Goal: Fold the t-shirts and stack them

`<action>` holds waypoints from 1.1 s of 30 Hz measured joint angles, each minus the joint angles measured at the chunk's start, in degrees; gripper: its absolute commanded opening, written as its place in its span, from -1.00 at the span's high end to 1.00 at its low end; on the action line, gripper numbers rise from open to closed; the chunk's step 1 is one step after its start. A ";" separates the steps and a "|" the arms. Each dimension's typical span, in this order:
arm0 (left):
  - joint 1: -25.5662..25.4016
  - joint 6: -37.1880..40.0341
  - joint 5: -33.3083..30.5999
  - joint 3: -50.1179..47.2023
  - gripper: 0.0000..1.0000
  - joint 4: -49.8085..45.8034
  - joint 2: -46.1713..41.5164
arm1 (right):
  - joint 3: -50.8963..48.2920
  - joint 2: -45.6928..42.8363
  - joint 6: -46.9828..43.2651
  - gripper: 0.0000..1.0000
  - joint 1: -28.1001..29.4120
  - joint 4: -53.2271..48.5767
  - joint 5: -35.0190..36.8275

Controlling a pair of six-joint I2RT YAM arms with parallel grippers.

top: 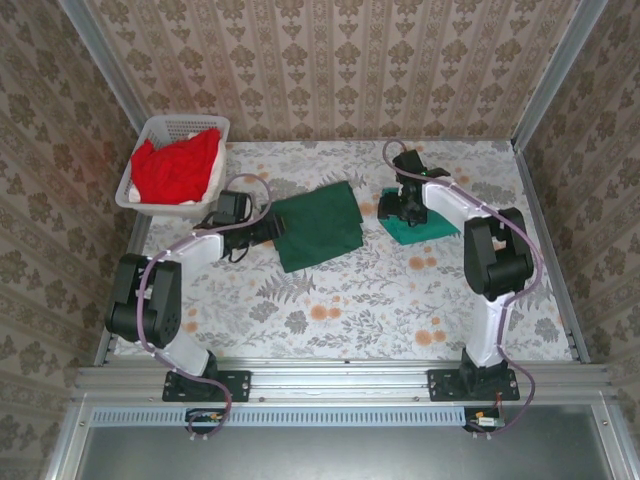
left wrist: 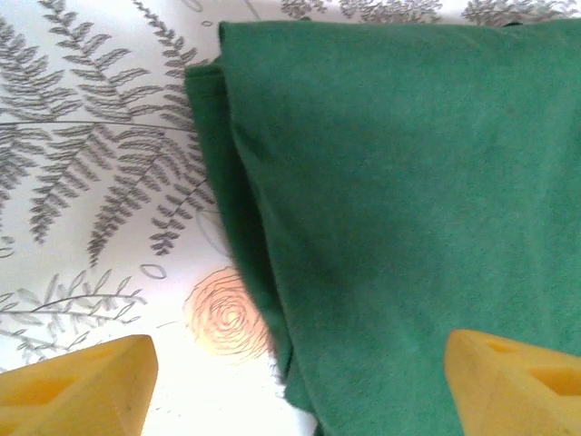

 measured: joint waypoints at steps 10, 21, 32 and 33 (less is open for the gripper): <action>-1.81 -7.21 -0.09 -1.49 -0.60 7.17 6.64 | 5.84 6.80 2.62 -0.50 6.40 10.14 -6.82; -0.61 -10.38 -0.37 -1.46 0.15 8.61 8.66 | 13.88 18.93 5.07 -0.26 6.49 13.75 -12.55; -0.59 -11.74 2.97 -1.36 0.38 14.78 11.37 | 13.18 19.06 6.32 -0.15 7.56 16.55 -15.96; -0.76 -11.78 3.56 -1.31 0.43 16.02 11.91 | 13.16 19.06 6.45 -0.05 7.58 16.55 -15.93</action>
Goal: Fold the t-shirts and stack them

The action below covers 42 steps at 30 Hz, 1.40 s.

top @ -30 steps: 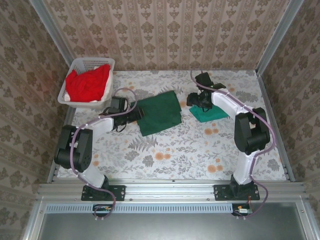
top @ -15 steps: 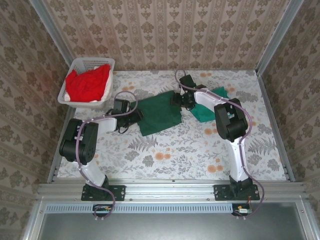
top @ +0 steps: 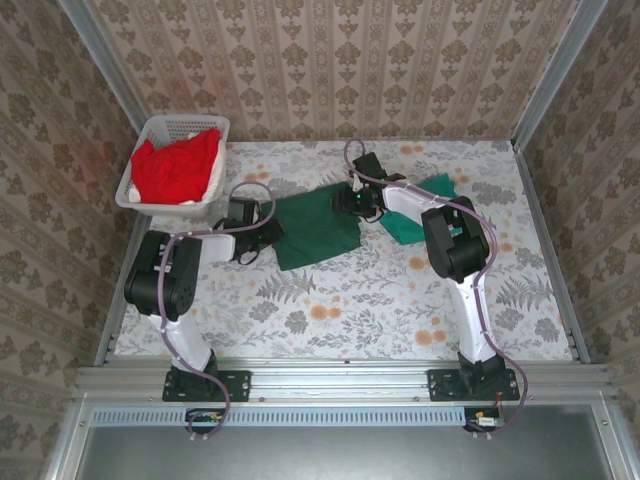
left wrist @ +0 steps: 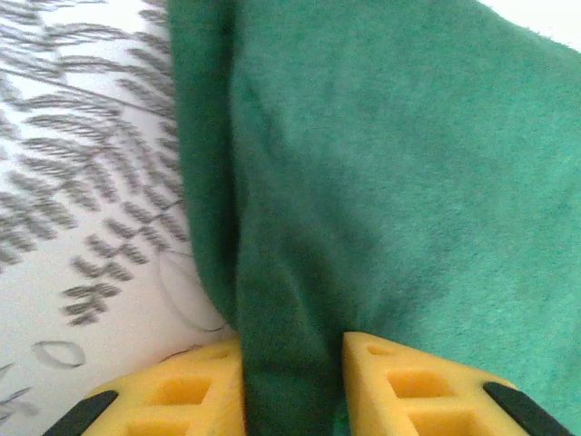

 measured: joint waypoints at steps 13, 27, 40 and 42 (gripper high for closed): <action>-2.56 2.64 2.93 1.22 -0.20 -1.53 -0.68 | -5.92 -5.68 0.39 -0.28 1.55 -3.80 7.65; -4.11 7.28 -0.24 1.70 -0.13 -8.59 -2.93 | -9.73 -7.82 -0.83 -0.41 2.73 -5.42 14.47; -7.28 7.23 4.07 4.04 0.65 -10.36 -1.20 | -13.35 -9.11 1.92 0.68 2.14 1.31 7.93; -7.52 7.19 5.03 4.42 0.69 -10.32 -1.20 | -13.66 -10.19 2.05 0.77 2.08 1.20 7.74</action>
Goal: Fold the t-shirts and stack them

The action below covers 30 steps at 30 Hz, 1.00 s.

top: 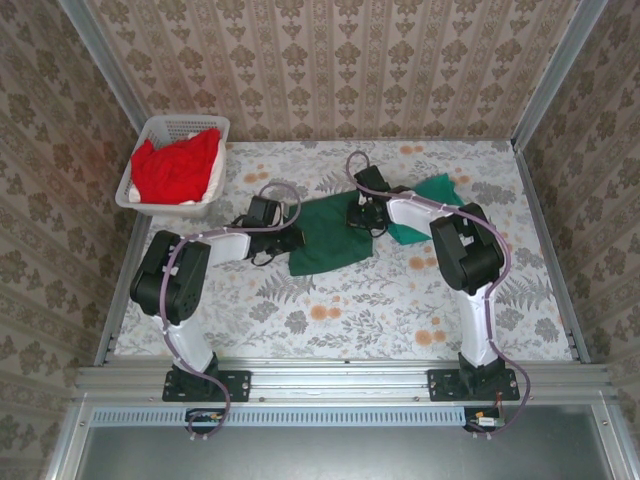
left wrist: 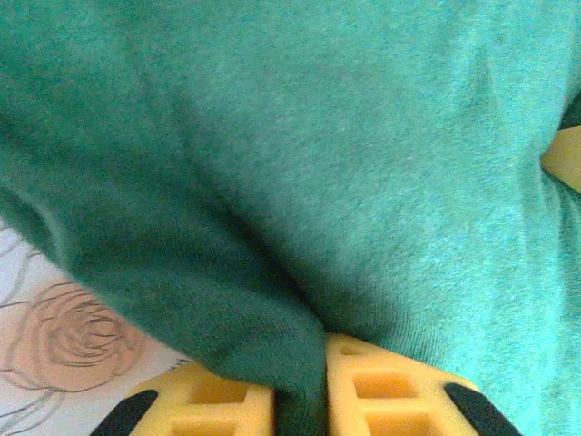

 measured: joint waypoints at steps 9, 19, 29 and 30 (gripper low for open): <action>-6.25 -1.11 1.53 5.92 0.70 0.48 0.04 | -0.98 -11.80 -2.67 0.98 -4.39 -2.95 -0.09; -15.61 -1.99 0.76 35.43 0.69 2.58 13.53 | -1.05 -18.29 -7.78 0.99 -21.33 -7.76 -1.29; -22.67 -3.02 -0.83 59.49 0.70 -1.79 37.16 | 2.34 -9.75 -12.04 0.98 -34.69 -8.90 -9.09; -22.73 -3.19 -1.31 59.34 0.69 -2.60 37.79 | 2.86 -8.17 -12.24 0.99 -35.15 -8.96 -10.01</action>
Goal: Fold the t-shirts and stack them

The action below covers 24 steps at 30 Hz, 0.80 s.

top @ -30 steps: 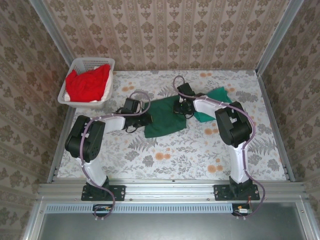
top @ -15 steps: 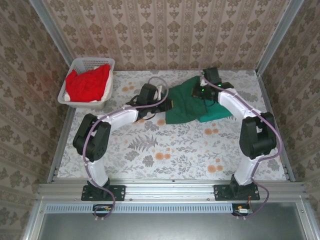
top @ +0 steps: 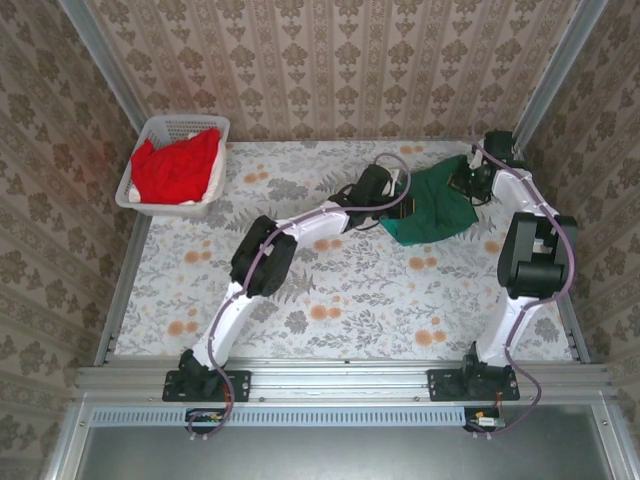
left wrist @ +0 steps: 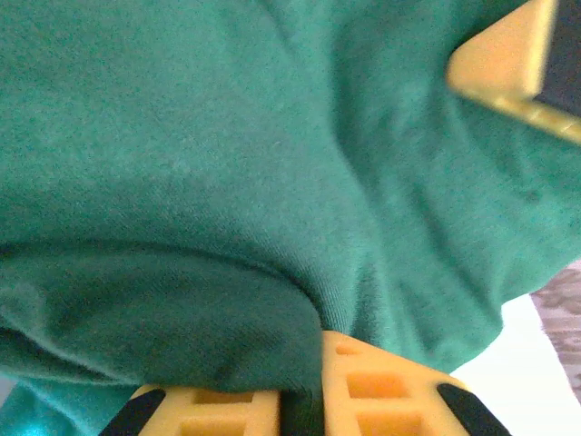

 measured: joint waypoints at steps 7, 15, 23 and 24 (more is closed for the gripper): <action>0.39 0.63 -2.78 -1.86 0.71 -1.75 -1.33 | 1.16 3.45 -0.96 0.99 0.04 1.31 -4.26; 0.24 2.67 -6.38 -9.75 0.69 -0.57 -8.72 | -1.84 -1.75 -1.11 1.00 0.31 5.66 -4.85; -0.07 4.02 -9.29 -15.21 0.65 1.73 -11.02 | -1.62 1.75 -1.09 0.94 0.31 7.98 -5.31; -0.07 3.89 -9.25 -15.54 0.62 1.77 -10.91 | -1.22 2.99 -1.09 0.86 0.31 7.93 -5.31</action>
